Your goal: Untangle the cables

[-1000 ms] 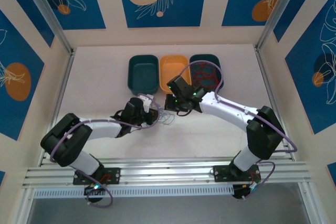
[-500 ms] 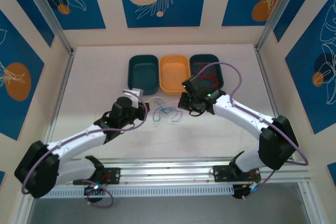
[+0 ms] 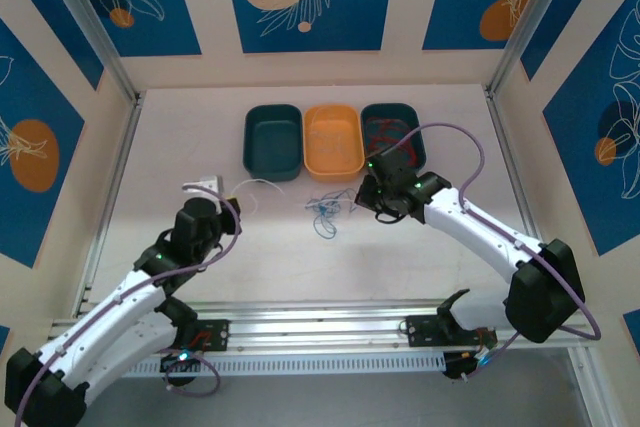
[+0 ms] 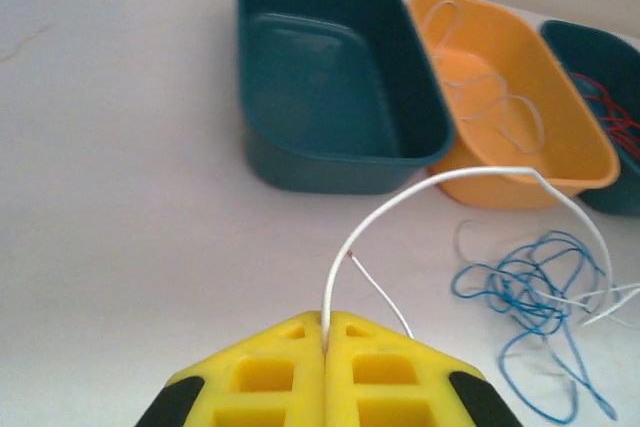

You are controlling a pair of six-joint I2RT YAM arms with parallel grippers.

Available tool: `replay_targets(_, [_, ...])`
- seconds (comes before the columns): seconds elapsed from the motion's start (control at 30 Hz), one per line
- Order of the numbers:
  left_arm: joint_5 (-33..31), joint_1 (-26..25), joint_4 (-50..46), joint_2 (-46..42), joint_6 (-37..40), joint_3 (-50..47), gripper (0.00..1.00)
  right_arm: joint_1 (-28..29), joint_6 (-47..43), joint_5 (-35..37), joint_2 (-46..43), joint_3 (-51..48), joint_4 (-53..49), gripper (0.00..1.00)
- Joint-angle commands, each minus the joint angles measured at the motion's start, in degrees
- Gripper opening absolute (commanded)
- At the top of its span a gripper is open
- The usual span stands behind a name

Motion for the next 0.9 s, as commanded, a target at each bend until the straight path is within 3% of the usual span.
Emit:
replay_targets(0.0, [-3.2, 1.8, -6.8, -1.8, -0.3, 0.2, 0.0, -0.5, 0.5, 1.5, -1.6, -0.8, -1.7, 0.0])
replay_targets(0.87, [-4.3, 13.5, -22.5, -4.2, 5.5, 10.0, 0.0, -0.8, -6.9, 4.4, -10.6, 2.1, -7.3, 0.0])
